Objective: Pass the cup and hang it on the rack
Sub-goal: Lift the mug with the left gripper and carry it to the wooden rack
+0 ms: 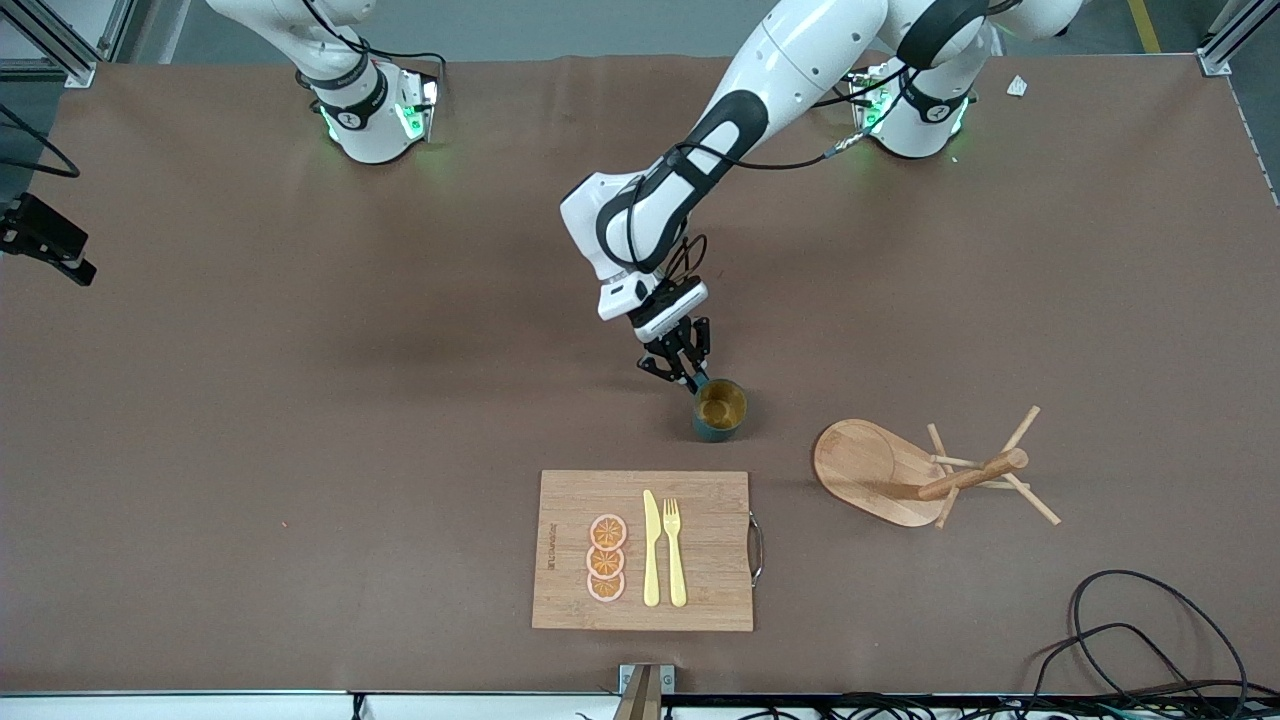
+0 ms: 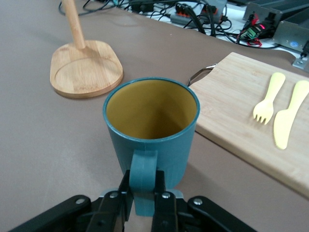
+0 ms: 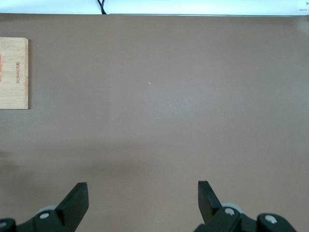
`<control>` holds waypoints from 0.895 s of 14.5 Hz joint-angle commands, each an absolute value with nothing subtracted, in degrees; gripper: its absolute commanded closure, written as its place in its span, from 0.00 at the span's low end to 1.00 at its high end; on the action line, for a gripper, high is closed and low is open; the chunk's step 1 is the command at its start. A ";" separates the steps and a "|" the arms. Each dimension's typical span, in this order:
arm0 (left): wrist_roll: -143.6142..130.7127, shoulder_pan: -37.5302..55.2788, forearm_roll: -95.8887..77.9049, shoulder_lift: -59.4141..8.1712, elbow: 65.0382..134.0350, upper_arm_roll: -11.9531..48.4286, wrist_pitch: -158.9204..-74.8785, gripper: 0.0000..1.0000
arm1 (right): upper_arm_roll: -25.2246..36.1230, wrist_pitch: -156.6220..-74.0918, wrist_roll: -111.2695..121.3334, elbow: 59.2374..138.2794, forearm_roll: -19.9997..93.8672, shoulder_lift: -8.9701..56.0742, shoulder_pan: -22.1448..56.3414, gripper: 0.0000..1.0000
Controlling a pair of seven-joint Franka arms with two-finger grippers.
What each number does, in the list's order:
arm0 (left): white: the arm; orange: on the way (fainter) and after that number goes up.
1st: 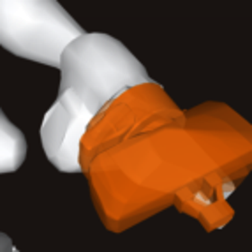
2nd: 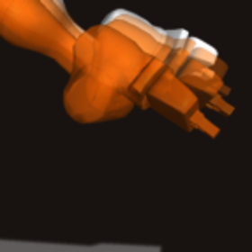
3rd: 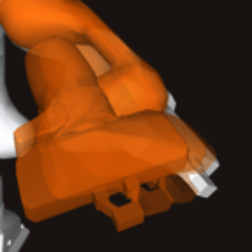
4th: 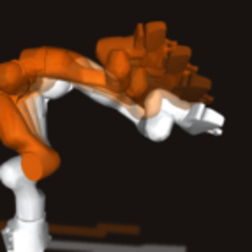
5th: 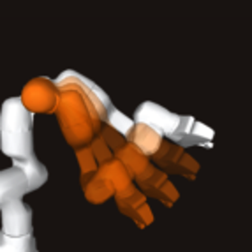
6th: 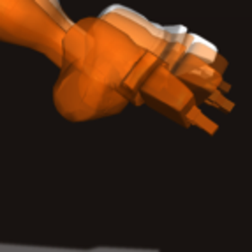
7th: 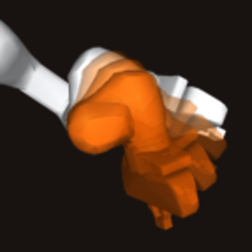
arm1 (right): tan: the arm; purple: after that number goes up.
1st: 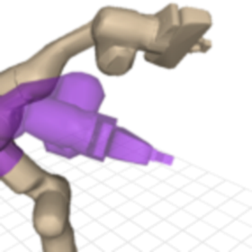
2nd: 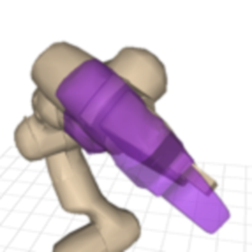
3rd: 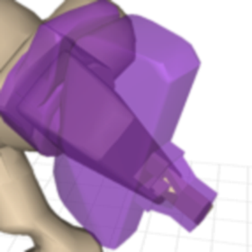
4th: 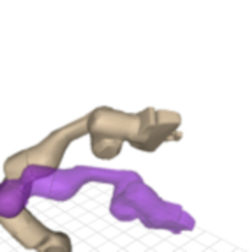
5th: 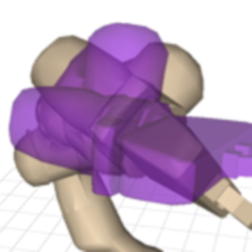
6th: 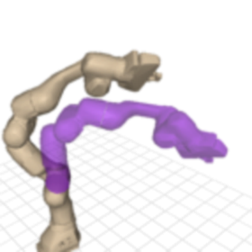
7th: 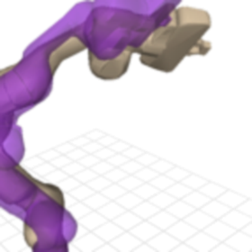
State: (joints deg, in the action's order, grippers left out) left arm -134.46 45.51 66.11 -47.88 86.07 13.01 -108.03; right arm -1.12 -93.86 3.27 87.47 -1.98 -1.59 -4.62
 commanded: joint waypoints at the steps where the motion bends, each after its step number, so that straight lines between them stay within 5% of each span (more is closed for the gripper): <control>1: -132.19 45.09 56.91 -45.10 80.97 13.18 -107.76 1.00 | -0.88 -93.69 3.60 87.89 -1.41 -2.29 -4.31 0.00; 13: -112.09 20.77 4.89 -18.82 79.89 13.71 -107.75 1.00 | -0.79 -93.78 2.99 87.10 -2.02 -1.76 -4.57 0.00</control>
